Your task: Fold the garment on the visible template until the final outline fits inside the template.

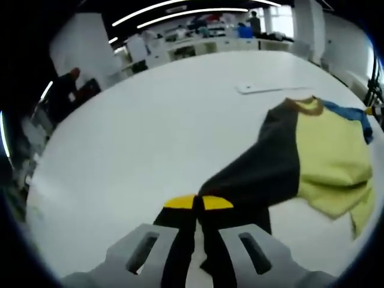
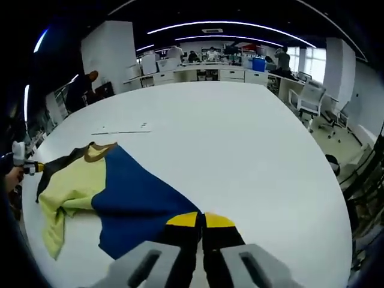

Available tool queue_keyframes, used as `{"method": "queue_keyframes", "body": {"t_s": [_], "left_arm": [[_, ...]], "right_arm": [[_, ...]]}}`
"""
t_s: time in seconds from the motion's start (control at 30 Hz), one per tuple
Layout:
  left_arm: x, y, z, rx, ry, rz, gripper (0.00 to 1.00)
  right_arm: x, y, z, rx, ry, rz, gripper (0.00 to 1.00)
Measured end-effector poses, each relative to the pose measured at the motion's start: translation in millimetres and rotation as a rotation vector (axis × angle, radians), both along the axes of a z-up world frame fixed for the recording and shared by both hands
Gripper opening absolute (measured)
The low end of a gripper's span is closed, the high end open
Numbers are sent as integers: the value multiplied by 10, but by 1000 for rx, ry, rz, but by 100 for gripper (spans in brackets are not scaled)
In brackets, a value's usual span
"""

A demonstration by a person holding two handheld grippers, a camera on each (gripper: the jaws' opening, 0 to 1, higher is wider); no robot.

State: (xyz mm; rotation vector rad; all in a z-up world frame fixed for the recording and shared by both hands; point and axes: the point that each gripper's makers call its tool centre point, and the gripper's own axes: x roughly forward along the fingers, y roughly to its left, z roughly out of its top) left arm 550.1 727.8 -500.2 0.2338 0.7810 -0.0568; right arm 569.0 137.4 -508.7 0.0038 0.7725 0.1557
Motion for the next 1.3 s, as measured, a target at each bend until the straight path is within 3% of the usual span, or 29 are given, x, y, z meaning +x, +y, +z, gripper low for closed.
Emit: {"method": "queue_keyframes", "body": {"t_s": [0.13,0.17,0.23,0.33,0.5,0.67,0.83,1.07,1.3], "left_arm": [[-37,38,55,18,-19,2,12],[-50,38,79,-5,-26,14,17],[-69,-19,130,-65,-47,18,20],[-116,-28,171,-51,-53,12,27],[-254,-232,255,-90,-80,-43,40],[-396,-438,320,-129,-99,-94,54],[-555,-683,348,-158,-100,-164,73],[-715,-981,416,-210,-119,-232,88],[-897,-1211,354,-209,-100,-285,94]], "right_arm": [[-15,10,36,-14,-7,4,1],[-14,15,70,-8,-17,1,3],[-15,29,125,3,-31,-7,10],[-33,94,201,14,-51,12,20],[-114,265,321,40,-81,56,38],[-215,433,384,71,-86,97,47],[-336,648,429,100,-87,144,53],[-501,981,475,101,-88,224,62],[-618,1289,474,122,-78,301,63]]}}
